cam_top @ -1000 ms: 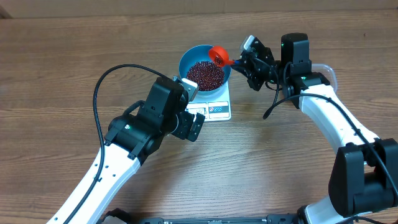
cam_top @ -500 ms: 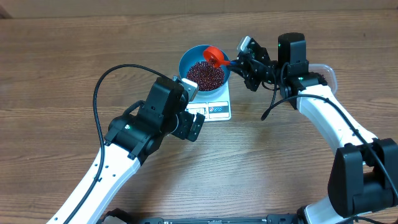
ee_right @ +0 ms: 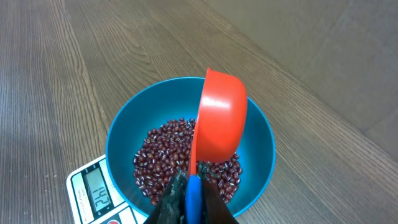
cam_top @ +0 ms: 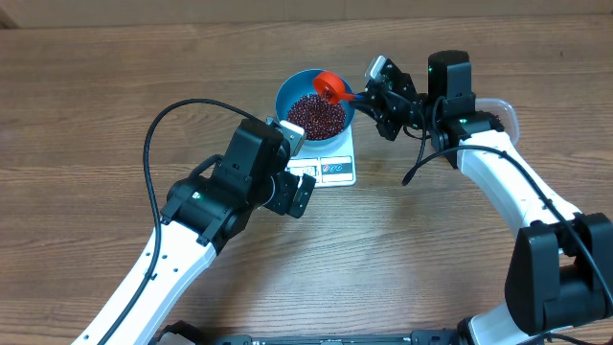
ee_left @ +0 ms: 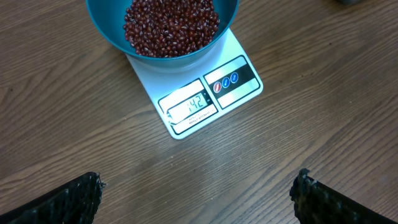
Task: Scoop item into bowl and weigh 150g on scale
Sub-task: 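Tilt the red scoop with the right gripper to pour beans into the bowl, then move the right gripper with empty scoop back to the bean tub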
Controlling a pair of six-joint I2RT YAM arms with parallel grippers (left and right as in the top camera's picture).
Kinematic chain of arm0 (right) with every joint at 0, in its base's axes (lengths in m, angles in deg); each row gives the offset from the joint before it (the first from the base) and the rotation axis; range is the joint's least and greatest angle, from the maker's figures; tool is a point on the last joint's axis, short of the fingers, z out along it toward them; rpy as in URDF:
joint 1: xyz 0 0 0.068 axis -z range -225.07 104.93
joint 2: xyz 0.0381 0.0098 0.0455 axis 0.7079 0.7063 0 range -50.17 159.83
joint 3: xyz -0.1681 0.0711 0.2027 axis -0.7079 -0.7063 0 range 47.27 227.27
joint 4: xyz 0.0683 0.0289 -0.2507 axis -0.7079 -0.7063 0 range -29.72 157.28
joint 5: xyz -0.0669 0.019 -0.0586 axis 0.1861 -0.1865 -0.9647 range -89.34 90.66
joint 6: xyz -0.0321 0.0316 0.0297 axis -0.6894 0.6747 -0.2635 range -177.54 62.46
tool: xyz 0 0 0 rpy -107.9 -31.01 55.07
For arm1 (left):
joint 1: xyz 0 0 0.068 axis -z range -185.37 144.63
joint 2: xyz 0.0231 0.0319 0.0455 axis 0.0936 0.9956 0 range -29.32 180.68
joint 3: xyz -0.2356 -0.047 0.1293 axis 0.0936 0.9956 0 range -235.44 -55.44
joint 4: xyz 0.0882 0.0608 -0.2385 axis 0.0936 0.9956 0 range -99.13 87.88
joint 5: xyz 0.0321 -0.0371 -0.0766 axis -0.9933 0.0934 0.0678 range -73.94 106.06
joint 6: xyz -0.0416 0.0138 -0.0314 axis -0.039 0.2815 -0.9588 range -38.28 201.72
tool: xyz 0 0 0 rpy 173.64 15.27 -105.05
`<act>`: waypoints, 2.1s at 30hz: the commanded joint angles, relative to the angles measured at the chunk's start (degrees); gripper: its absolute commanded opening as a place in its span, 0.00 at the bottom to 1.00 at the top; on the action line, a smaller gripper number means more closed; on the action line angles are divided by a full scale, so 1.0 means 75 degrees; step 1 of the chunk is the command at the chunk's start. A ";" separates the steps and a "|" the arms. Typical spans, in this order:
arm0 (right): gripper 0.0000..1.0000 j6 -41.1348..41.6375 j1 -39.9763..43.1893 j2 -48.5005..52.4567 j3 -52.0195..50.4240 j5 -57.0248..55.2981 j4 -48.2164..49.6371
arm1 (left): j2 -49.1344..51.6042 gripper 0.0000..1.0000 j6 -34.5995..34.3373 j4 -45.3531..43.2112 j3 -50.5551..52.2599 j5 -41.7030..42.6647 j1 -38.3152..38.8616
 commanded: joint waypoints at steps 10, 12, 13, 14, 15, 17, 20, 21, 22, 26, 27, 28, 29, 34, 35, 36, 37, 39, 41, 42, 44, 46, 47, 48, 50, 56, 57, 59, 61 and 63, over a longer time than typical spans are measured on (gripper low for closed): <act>0.04 -0.0621 -0.0041 0.0032 0.0006 0.0102 -0.0134 | 0.0047 1.00 0.0117 0.0003 0.0026 0.0061 -0.0009; 0.04 -0.1189 -0.0038 0.0032 0.0006 0.0009 -0.0157 | 0.0047 1.00 0.0117 0.0003 0.0029 0.0061 -0.0009; 0.04 -0.1343 -0.0038 0.0032 0.0006 -0.0067 -0.0149 | 0.0047 1.00 0.0117 0.0003 0.0029 0.0061 -0.0009; 0.04 -0.1580 -0.0038 0.0032 0.0006 -0.0388 -0.0061 | 0.0047 1.00 0.0117 0.0003 0.0029 0.0061 -0.0009; 0.04 -0.1626 -0.0038 0.0032 0.0006 -0.0469 -0.0047 | 0.0047 0.99 0.0117 0.0000 0.0029 0.0061 -0.0009; 0.04 -0.1638 -0.0038 0.0032 0.0006 -0.0638 0.0044 | 0.0047 1.00 0.0117 0.0003 0.0029 0.0061 -0.0009; 0.04 -0.1641 -0.0038 0.0032 0.0006 -0.0641 0.0052 | 0.0047 1.00 0.0117 0.0003 0.0029 0.0061 -0.0009; 0.04 -0.1644 -0.0038 0.0032 0.0006 -0.0644 0.0058 | 0.0047 1.00 0.0117 0.0003 0.0029 0.0061 -0.0009; 0.04 -0.1644 -0.0038 0.0032 0.0006 -0.0644 0.0076 | 0.0047 1.00 0.0117 0.0003 0.0026 0.0061 -0.0009; 0.04 -0.1871 -0.0029 0.0032 0.0006 -0.0670 0.0146 | 0.0047 1.00 0.0117 0.0003 0.0029 0.0061 -0.0009; 0.04 -0.1865 -0.0029 0.0032 0.0006 -0.0670 0.0189 | 0.0047 1.00 0.0117 0.0000 0.0029 0.0061 -0.0009; 0.04 -0.1868 -0.0029 0.0032 0.0006 -0.0670 0.0221 | 0.0047 1.00 0.0117 0.0003 0.0029 0.0061 -0.0009; 0.04 -0.1868 -0.0029 0.0032 0.0006 -0.0670 0.0248 | 0.0047 1.00 0.0117 0.0000 0.0029 0.0061 -0.0009; 0.04 -0.1801 -0.0029 0.0032 0.0006 -0.0667 0.0271 | 0.0047 1.00 0.0117 0.0003 0.0029 0.0061 -0.0009; 0.04 -0.1737 -0.0029 0.0032 0.0009 -0.0664 0.0268 | 0.0047 1.00 0.0117 0.0003 0.0026 0.0061 -0.0009; 0.04 -0.1483 -0.0029 0.0029 0.0012 -0.0664 0.0271 | 0.0047 0.99 0.0117 0.0003 0.0029 0.0061 -0.0009; 0.04 -0.1177 -0.0029 0.0017 0.0012 -0.0664 0.0274 | 0.0047 0.99 0.0117 0.0003 0.0029 0.0061 -0.0009; 0.04 -0.0691 -0.0029 -0.0055 0.0015 -0.0664 0.0271 | 0.0047 1.00 0.0117 0.0003 0.0029 0.0061 -0.0009; 0.04 -0.0344 -0.0017 -0.0195 0.0015 -0.0670 0.0271 | 0.0047 1.00 0.0117 0.0003 0.0029 0.0061 -0.0009; 0.04 -0.0119 0.0029 -0.0356 0.0017 -0.0670 0.0265 | 0.0047 0.99 0.0117 0.0003 0.0029 0.0061 -0.0009; 0.04 0.0306 0.0163 -0.0650 0.0017 -0.0676 0.0265 | 0.0047 1.00 0.0117 0.0003 0.0029 0.0061 -0.0009; 0.04 0.0778 0.0344 -0.0892 0.0017 -0.0825 0.0233 | 0.0047 1.00 0.0117 0.0000 0.0029 0.0061 -0.0009; 0.04 0.1090 0.0466 -0.1008 0.0017 -0.1035 0.0195 | 0.0047 1.00 0.0117 0.0003 0.0029 0.0061 -0.0009; 0.04 0.1314 0.0574 -0.1075 0.0017 -0.1221 0.0128 | 0.0047 1.00 0.0117 0.0003 0.0026 0.0061 -0.0009; 0.04 0.1786 0.0944 -0.1157 0.0017 -0.1807 -0.0233 | 0.0047 1.00 0.0117 0.0003 0.0029 0.0061 -0.0009; 0.04 0.2288 0.1798 -0.1157 0.0017 -0.2445 -0.1061 | 0.0047 1.00 0.0117 0.0003 0.0029 0.0061 -0.0009; 0.04 0.2337 0.1961 -0.1157 0.0017 -0.2451 -0.1166 | 0.0047 1.00 0.0117 0.0003 0.0029 0.0061 -0.0009; 0.04 0.2381 0.2183 -0.1157 0.0017 -0.2457 -0.1311 | 0.0047 0.99 0.0117 0.0003 0.0029 0.0061 -0.0009; 0.04 0.2381 0.2401 -0.1157 0.0017 -0.2474 -0.1469 | 0.0047 1.00 0.0117 0.0003 0.0029 0.0061 -0.0009; 0.04 0.2378 0.2611 -0.1157 0.0017 -0.2477 -0.1655 | 0.0047 1.00 0.0117 0.0003 0.0029 0.0061 -0.0009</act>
